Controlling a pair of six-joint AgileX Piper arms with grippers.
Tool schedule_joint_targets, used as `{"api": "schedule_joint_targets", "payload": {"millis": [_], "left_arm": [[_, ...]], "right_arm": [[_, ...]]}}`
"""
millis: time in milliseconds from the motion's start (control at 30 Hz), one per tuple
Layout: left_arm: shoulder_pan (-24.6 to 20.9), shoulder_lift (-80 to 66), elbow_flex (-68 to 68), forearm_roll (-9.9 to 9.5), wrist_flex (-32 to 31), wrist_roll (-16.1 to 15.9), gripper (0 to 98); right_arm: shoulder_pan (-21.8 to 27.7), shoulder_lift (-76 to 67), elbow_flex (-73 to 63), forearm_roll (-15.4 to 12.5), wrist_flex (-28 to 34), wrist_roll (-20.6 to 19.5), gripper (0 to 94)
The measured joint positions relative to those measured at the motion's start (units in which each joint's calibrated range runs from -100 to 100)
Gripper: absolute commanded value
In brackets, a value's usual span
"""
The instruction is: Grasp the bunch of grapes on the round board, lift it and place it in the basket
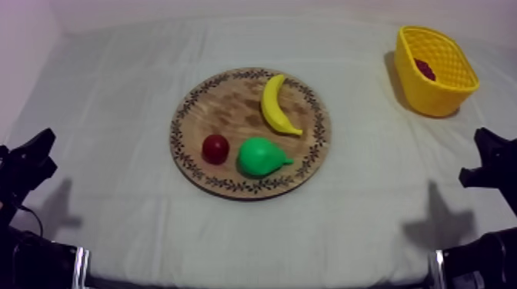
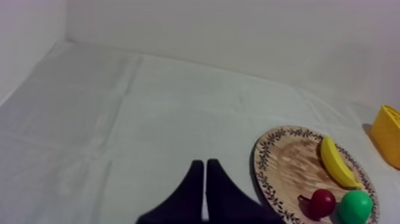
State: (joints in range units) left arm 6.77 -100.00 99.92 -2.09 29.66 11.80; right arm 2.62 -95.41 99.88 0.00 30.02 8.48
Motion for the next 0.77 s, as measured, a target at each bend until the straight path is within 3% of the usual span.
{"api": "schedule_joint_targets", "payload": {"millis": [67,367,767], "left_arm": [[0.0,0.0,0.0,0.00,0.0,0.0,0.1],[0.0,0.0,0.0,0.00,0.0,0.0,0.1],[0.0,0.0,0.0,0.00,0.0,0.0,0.1]], "right_arm": [[0.0,0.0,0.0,-1.6,1.6,0.1,0.3],[-0.8,-0.3,0.0,-1.5,6.0,-3.6,0.5],[-1.1,-0.3,0.0,-1.4,6.1,3.4,0.4]]}}
